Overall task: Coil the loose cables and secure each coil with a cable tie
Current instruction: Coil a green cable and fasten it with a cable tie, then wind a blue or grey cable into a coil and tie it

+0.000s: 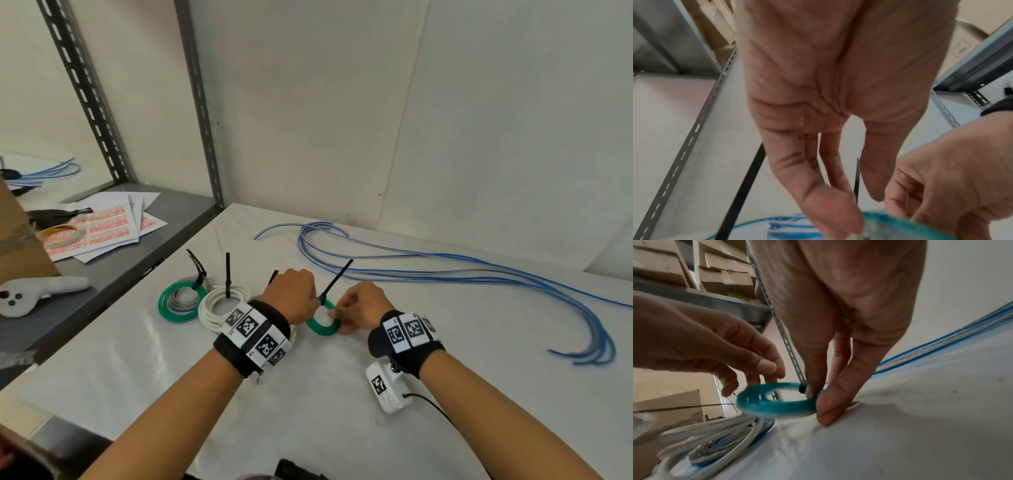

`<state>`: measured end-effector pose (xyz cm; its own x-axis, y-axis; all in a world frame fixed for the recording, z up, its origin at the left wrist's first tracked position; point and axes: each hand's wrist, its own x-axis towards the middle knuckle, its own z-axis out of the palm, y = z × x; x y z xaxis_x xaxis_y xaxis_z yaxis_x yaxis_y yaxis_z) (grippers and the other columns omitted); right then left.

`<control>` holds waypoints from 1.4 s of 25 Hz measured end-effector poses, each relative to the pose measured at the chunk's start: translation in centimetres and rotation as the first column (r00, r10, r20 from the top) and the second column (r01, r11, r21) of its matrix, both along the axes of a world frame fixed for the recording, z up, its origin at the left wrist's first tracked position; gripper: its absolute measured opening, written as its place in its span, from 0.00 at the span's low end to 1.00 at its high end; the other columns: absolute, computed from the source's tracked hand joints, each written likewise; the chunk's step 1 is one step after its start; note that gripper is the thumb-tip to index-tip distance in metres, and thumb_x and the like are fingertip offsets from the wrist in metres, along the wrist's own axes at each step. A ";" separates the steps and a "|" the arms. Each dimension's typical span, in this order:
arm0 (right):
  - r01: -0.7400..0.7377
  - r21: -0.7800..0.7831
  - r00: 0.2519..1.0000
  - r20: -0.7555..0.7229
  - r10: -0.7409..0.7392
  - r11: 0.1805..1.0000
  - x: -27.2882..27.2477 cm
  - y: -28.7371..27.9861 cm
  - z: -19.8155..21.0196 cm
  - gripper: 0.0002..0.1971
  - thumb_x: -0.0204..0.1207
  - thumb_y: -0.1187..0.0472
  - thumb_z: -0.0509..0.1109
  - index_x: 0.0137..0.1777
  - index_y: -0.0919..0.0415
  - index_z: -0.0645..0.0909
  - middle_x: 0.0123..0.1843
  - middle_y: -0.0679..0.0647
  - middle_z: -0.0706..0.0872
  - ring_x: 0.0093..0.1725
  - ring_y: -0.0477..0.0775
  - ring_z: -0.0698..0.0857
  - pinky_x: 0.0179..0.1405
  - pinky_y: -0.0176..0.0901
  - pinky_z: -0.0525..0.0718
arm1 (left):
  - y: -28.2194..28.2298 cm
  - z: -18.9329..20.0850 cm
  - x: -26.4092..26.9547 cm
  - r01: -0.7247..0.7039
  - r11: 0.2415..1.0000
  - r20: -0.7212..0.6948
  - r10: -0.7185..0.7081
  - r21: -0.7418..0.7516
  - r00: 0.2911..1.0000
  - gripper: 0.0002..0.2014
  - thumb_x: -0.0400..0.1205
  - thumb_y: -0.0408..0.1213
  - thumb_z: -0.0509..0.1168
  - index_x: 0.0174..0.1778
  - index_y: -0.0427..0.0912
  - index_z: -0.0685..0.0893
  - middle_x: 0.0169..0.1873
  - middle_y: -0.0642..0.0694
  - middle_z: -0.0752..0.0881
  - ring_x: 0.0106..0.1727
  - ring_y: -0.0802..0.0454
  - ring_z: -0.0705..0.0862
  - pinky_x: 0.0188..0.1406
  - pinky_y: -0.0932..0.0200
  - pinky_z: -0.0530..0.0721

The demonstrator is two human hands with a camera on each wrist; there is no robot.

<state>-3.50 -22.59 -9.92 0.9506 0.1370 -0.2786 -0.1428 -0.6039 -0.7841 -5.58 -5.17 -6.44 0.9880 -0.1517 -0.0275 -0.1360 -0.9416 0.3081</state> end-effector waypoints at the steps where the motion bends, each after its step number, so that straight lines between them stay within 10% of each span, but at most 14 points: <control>1: 0.005 -0.020 1.000 0.000 -0.005 1.000 0.0 0.0 0.0 0.07 0.73 0.63 0.82 0.41 0.65 0.88 0.37 0.63 0.93 0.34 0.57 0.93 0.44 0.47 0.93 | -0.2 0.2 -0.1 -0.013 1.000 0.010 0.013 -0.003 1.000 0.10 0.84 0.46 0.69 0.54 0.44 0.84 0.56 0.43 0.86 0.60 0.43 0.84 0.57 0.51 0.79; 6: 0.053 -0.033 0.998 0.026 -0.052 0.998 0.4 0.5 -0.2 0.09 0.73 0.68 0.81 0.36 0.60 0.85 0.40 0.60 0.92 0.36 0.59 0.94 0.46 0.53 0.93 | -1.3 0.5 0.0 0.050 0.998 -0.033 -0.051 -0.029 0.998 0.03 0.82 0.43 0.69 0.46 0.50 0.83 0.54 0.44 0.86 0.58 0.43 0.85 0.55 0.51 0.81; 10: 0.087 -0.064 0.986 0.149 -0.077 0.994 1.2 0.7 -0.8 0.11 0.66 0.68 0.85 0.37 0.56 0.84 0.44 0.59 0.90 0.42 0.59 0.93 0.49 0.56 0.92 | -1.7 0.0 0.4 0.105 0.984 -0.171 -0.079 0.147 0.982 0.16 0.83 0.43 0.68 0.62 0.39 0.85 0.59 0.38 0.85 0.63 0.38 0.83 0.60 0.49 0.83; 15: -0.018 -0.175 0.996 0.082 0.033 0.984 2.7 2.0 -0.1 0.22 0.65 0.63 0.86 0.58 0.55 0.85 0.54 0.55 0.90 0.53 0.54 0.89 0.58 0.47 0.88 | -1.6 -0.8 0.7 0.183 0.967 -0.228 -0.140 0.180 0.964 0.17 0.85 0.40 0.66 0.67 0.37 0.82 0.62 0.37 0.83 0.62 0.38 0.84 0.58 0.49 0.82; 19: -0.144 -0.434 0.981 0.056 0.187 0.889 4.5 4.2 1.0 0.18 0.68 0.69 0.81 0.58 0.57 0.89 0.60 0.53 0.87 0.60 0.56 0.87 0.56 0.45 0.86 | -1.3 0.4 0.0 0.265 0.953 -0.193 -0.235 0.148 0.953 0.13 0.85 0.36 0.63 0.61 0.34 0.86 0.55 0.37 0.88 0.54 0.39 0.87 0.51 0.49 0.84; 22: -0.130 -0.468 0.982 0.060 0.178 0.874 6.1 4.7 1.8 0.04 0.72 0.67 0.77 0.45 0.63 0.88 0.45 0.54 0.86 0.45 0.53 0.85 0.52 0.48 0.86 | 0.5 2.7 -1.6 0.333 0.929 -0.013 -0.340 -0.163 0.940 0.08 0.83 0.34 0.65 0.50 0.43 0.90 0.46 0.47 0.91 0.46 0.46 0.88 0.48 0.53 0.85; 25: -0.053 -0.454 0.993 0.073 0.096 0.889 8.5 5.8 1.4 0.12 0.67 0.59 0.83 0.45 0.65 0.88 0.44 0.55 0.92 0.44 0.51 0.90 0.54 0.48 0.90 | 4.5 5.5 -0.3 0.256 0.877 0.246 -0.165 -0.406 0.955 0.10 0.80 0.33 0.66 0.44 0.54 0.88 0.37 0.57 0.89 0.39 0.54 0.87 0.44 0.63 0.83; 31: -0.141 -0.128 0.982 0.104 0.155 0.982 9.4 9.3 0.5 0.05 0.72 0.62 0.81 0.43 0.63 0.90 0.38 0.58 0.92 0.35 0.53 0.91 0.47 0.49 0.93 | 8.6 4.6 5.8 0.014 0.960 0.162 0.033 -0.279 0.986 0.06 0.84 0.37 0.67 0.53 0.49 0.89 0.45 0.52 0.89 0.44 0.53 0.86 0.54 0.51 0.85; 35: 0.026 -0.470 0.968 0.231 0.095 0.882 11.0 4.2 1.1 0.15 0.65 0.48 0.85 0.45 0.54 0.87 0.50 0.53 0.90 0.53 0.57 0.89 0.52 0.47 0.86 | 4.0 4.4 7.1 0.140 0.973 0.191 -0.104 -0.186 0.976 0.06 0.82 0.38 0.67 0.50 0.49 0.88 0.45 0.52 0.89 0.45 0.50 0.86 0.54 0.50 0.85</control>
<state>7.47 -18.37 -8.83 0.9932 0.0824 -0.0826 0.0406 -0.9081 -0.4168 1.53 -1.20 -2.03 0.9478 -0.2560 0.1900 -0.3156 -0.8375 0.4461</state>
